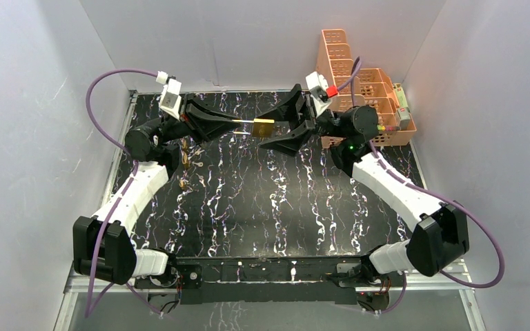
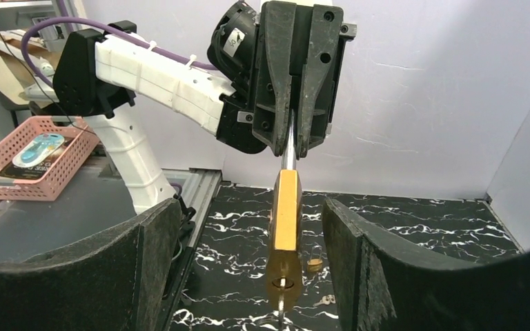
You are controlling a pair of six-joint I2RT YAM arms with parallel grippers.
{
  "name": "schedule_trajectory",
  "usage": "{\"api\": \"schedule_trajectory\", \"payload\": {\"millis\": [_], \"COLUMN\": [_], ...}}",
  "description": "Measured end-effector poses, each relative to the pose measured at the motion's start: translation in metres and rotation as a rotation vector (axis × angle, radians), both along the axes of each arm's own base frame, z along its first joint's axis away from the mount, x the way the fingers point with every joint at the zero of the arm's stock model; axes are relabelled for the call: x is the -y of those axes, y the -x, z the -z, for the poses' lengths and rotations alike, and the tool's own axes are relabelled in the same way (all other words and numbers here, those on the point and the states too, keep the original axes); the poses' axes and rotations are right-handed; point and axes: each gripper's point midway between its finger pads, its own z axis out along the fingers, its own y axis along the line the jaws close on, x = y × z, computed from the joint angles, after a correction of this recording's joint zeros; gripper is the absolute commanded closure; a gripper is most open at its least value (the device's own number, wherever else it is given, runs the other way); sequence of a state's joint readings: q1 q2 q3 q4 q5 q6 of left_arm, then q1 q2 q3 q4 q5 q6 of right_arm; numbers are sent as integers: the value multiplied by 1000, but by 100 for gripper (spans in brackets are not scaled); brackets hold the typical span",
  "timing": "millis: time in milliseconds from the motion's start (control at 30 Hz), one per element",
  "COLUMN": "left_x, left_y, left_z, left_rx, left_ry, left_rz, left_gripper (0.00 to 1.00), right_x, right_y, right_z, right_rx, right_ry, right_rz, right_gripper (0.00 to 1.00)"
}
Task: Lock with the key
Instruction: Lock the lock.
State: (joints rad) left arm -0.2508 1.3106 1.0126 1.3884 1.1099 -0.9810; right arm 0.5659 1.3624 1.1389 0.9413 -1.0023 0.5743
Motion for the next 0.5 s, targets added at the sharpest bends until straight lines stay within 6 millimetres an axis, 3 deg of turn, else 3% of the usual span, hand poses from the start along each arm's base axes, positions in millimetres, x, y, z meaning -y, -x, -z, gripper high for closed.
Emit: {"api": "schedule_trajectory", "payload": {"millis": [200, 300, 367, 467, 500], "left_x": [-1, -1, -1, -1, -1], "left_y": [3, 4, 5, 6, 6], "left_z": [-3, -6, -8, -10, -10], "left_rx": [17, 20, 29, 38, 38], "left_ry": [8, 10, 13, 16, 16], "left_rz": [4, 7, 7, 9, 10], "left_gripper": [100, 100, 100, 100, 100], "right_x": [-10, -16, -18, -20, -20], "right_y": [-6, -10, -9, -8, -7], "right_z": [6, 11, 12, 9, 8], "right_rx": [-29, -51, -54, -53, -49], "right_ry": [8, 18, 20, 18, 16], "right_rz": [-22, -34, -40, -50, -53], "right_gripper": [25, 36, 50, 91, 100]}}
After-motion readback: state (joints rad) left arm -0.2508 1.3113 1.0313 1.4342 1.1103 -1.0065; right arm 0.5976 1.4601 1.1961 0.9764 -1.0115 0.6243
